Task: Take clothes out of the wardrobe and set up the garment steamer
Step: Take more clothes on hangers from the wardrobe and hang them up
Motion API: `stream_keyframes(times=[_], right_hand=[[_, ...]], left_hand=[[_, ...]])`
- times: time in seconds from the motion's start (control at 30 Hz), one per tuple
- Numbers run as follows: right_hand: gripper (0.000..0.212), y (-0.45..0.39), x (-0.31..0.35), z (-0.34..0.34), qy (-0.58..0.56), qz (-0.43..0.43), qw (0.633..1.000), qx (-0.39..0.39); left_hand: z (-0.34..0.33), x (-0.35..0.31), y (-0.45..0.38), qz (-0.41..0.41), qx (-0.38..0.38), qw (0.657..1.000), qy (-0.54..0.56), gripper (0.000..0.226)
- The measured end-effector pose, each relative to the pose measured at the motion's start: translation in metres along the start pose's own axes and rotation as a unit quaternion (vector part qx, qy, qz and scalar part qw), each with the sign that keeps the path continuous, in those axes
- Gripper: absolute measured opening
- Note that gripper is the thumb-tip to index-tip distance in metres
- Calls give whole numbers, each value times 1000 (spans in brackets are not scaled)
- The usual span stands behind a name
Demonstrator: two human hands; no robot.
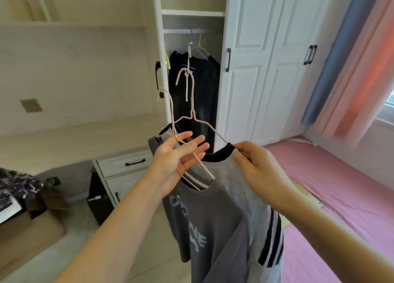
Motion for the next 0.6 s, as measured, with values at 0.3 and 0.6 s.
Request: stream_keyframes(times=[0.3, 0.6], right_hand=[[16, 7, 20, -49, -36, 49, 992, 106], [15, 3, 21, -108, -87, 71, 963, 244]], left_hand=[[41, -8, 46, -37, -131, 988, 72, 26], [84, -30, 76, -79, -259, 942, 198, 28]])
Point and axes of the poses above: each hand's wrist, its own y-axis away from the middle knuckle, its own z-axis out of the back of the hand, x = y × z, the point moved 5 cm from there along -y, towards the middle knuckle, and after that the axes turned 15 degrees about -y, right-handed, at the moved point
